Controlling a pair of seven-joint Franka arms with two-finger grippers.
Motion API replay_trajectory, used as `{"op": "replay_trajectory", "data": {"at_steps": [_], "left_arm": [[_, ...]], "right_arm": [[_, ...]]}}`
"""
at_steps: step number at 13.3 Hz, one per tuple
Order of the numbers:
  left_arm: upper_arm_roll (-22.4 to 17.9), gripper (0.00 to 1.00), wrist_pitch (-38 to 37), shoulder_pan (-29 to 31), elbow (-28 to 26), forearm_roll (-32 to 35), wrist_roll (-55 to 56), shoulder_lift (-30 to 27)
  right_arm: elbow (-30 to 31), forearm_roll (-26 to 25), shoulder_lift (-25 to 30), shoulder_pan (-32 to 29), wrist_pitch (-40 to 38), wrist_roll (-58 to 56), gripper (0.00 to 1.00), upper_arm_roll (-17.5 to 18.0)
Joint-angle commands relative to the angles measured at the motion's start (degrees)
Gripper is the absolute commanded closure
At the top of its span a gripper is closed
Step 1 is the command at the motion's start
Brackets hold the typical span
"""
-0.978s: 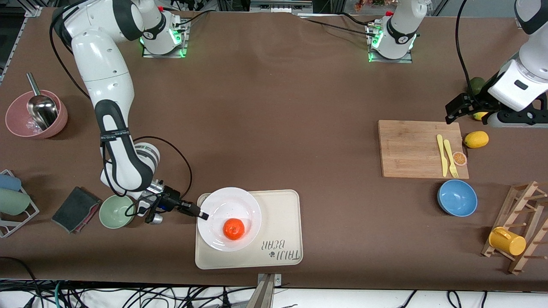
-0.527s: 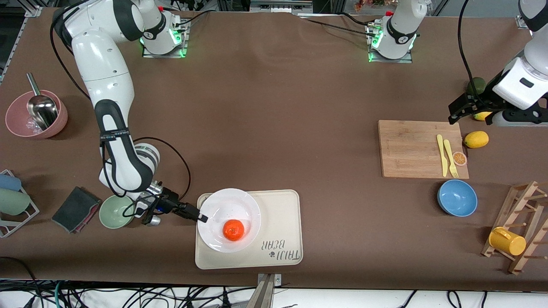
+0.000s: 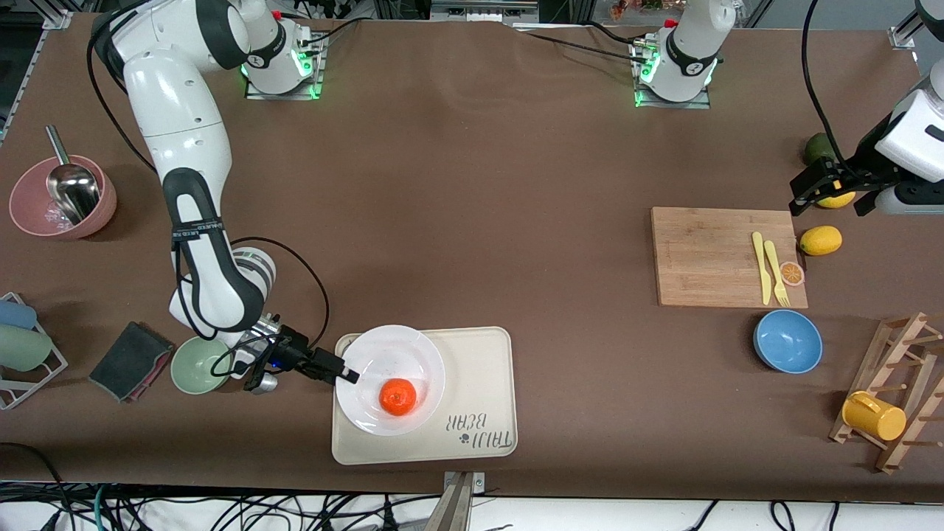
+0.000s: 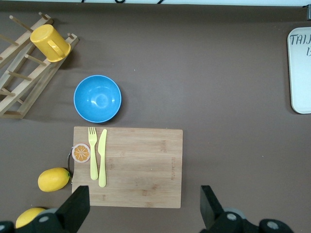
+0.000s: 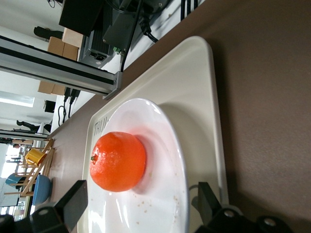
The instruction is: Place orange and plate with both arms
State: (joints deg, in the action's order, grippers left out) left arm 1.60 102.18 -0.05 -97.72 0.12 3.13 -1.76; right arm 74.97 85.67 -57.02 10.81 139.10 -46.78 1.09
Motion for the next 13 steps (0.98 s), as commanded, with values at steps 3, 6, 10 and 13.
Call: {"op": "replay_trajectory", "data": {"at_steps": [3, 6, 10, 13], "left_arm": [[0.2, 0.0, -0.4, 1.6, 1.9, 1.3, -1.0, 1.4], [0.5, 0.0, -0.5, 1.6, 2.0, 1.3, -0.9, 1.8], [0.6, 0.0, -0.8, 1.6, 2.0, 1.3, -0.9, 1.7], [0.7, 0.0, -0.8, 1.5, 2.0, 1.3, -0.9, 1.6]], "right_arm": [[0.4, -8.7, 2.9, -0.3, 0.5, 0.0, 0.0, 0.2], [0.9, -22.9, 5.7, -0.7, -2.2, 0.4, 0.0, -0.6], [2.4, -38.7, 10.3, -0.8, -14.3, 0.5, 0.0, -5.9], [2.4, -49.4, 14.3, -0.3, -23.4, 6.6, 0.0, -9.5]]}}
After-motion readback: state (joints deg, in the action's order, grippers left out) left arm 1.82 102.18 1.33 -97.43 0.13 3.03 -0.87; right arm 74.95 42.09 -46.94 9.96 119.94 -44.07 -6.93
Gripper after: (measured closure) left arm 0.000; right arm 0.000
